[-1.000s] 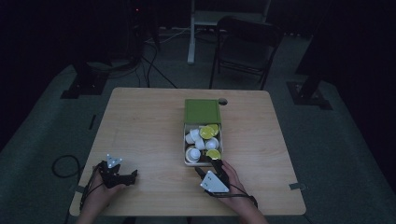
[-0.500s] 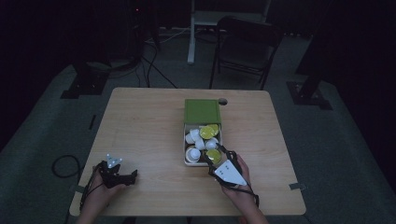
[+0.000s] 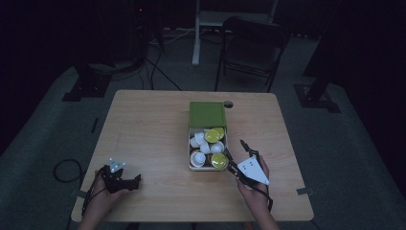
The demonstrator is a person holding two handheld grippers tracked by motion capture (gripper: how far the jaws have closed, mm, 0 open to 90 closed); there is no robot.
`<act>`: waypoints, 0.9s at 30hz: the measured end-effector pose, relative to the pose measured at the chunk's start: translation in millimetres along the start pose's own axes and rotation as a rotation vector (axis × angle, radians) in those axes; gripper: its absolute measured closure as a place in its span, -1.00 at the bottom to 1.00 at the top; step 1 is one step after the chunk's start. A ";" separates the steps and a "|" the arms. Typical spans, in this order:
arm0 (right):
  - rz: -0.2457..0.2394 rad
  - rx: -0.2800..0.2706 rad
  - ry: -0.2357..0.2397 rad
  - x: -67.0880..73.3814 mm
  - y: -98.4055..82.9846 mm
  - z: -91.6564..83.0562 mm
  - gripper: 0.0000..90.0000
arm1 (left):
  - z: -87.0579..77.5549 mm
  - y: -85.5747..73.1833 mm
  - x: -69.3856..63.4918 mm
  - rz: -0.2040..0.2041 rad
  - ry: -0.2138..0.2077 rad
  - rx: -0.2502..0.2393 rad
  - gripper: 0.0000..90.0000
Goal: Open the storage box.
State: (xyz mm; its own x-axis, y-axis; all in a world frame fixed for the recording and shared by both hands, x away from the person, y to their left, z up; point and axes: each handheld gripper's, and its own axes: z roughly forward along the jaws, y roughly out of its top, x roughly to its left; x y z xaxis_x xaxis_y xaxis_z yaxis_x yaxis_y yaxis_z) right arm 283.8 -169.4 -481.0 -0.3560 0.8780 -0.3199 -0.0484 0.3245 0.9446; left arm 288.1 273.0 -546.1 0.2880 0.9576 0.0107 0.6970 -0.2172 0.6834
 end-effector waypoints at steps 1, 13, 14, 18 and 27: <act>0.012 0.002 -0.013 -2.4 -1.1 -0.4 -0.08 | 0.0 0.0 0.0 0.000 0.000 0.000 -0.98; 0.063 0.066 -0.167 -33.6 -14.6 -5.9 -0.11 | 0.0 0.0 0.0 0.000 0.000 0.000 -0.98; 0.070 0.073 -0.180 -36.5 -16.0 -6.8 -0.11 | 0.0 0.0 0.0 0.000 0.000 0.000 -0.98; 0.083 0.126 -0.228 -47.6 -23.1 -9.7 -0.11 | 0.0 0.0 0.0 0.000 0.000 0.000 -0.98; 0.134 0.280 -0.285 -69.5 -45.1 -15.2 -0.15 | 0.0 0.1 0.0 -0.001 0.000 0.000 -0.98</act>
State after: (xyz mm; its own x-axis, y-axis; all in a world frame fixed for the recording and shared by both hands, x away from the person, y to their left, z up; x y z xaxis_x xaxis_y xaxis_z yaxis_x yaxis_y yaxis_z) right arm 296.5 -250.5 -500.2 -0.0677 0.9683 -0.2405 0.2501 0.2499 0.9354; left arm 288.2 273.0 -546.1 0.2875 0.9577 0.0103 0.6970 -0.2166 0.6836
